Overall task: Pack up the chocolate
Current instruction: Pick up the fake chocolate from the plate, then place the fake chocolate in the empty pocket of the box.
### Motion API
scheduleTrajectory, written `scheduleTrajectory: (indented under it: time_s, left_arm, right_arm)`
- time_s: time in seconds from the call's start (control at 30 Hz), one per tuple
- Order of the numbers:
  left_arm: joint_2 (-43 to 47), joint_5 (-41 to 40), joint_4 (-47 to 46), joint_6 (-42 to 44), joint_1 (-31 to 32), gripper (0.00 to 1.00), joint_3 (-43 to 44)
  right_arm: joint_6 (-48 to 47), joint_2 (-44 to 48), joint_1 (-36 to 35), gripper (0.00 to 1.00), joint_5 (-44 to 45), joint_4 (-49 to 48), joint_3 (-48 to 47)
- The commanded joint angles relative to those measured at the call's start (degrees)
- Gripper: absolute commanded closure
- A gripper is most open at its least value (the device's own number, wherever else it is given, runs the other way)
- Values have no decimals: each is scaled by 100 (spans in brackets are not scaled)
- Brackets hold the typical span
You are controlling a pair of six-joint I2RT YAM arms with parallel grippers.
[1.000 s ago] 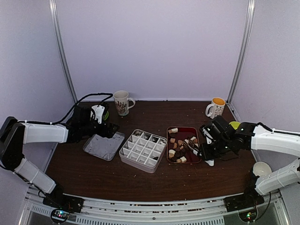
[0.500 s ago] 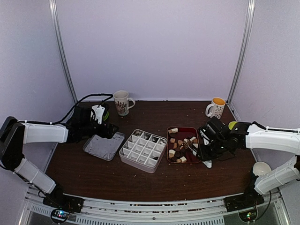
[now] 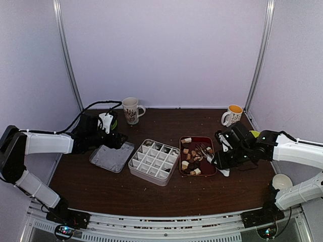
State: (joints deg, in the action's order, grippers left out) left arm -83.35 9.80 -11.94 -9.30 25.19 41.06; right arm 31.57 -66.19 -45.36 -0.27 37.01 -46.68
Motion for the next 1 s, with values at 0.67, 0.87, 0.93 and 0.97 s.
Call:
scheduleTrajectory:
  time_s: [0.67, 0.87, 0.93, 0.97]
  left_arm:
    - [56, 37, -159, 16, 25, 14, 139]
    - [56, 22, -135, 24, 23, 14, 155]
    - [63, 26, -133, 24, 22, 14, 149]
    - [64, 23, -134, 25, 21, 14, 148]
  right_arm:
    - [-632, 167, -839, 82, -1767, -1330, -234]
    - [-810, -138, -1045, 82, -1591, -941, -331]
    - [-843, -207, -1067, 82, -1548, -982, -414]
    - [-853, -248, -1065, 82, -1540, -1007, -452]
